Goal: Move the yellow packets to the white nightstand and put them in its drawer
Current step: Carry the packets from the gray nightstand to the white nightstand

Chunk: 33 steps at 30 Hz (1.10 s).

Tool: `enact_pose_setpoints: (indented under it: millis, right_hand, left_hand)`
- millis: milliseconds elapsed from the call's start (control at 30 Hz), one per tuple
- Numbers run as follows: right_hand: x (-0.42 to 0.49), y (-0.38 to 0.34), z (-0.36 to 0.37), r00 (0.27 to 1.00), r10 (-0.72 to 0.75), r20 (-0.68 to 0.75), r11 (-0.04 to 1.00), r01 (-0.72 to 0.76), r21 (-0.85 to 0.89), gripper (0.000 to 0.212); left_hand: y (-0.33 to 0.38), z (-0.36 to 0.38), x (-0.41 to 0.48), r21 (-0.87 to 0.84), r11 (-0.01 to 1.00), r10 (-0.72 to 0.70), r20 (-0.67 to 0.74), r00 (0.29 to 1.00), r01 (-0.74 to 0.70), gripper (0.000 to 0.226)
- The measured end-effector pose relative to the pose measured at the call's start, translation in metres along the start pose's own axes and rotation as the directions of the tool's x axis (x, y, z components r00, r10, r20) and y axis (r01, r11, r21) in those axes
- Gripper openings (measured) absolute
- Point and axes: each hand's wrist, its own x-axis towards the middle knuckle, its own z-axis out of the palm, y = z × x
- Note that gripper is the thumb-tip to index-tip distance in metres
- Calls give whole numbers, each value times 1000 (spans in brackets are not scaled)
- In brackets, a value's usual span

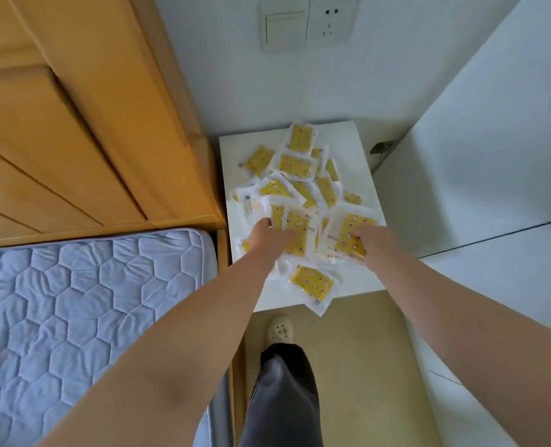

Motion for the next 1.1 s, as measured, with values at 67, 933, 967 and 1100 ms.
enact_pose_setpoints:
  millis: [67,933,967,1100]
  right_hand:
    - [27,-23,12,996,-90,-20,996,91,15,41]
    - [40,-17,43,828,-470,305,540,543,-643,70]
    - [29,-14,36,800,-502,329,508,581,-636,68]
    - [-12,-2,8,686,-608,400,377,693,-615,59]
  left_hand:
    - [17,7,29,42,998,44,30,999,-45,72]
    - [-3,20,54,882,368,302,187,935,-295,73]
    - [-3,18,38,880,377,317,171,933,-289,72]
    - [-6,13,-17,872,401,373,122,920,-279,71]
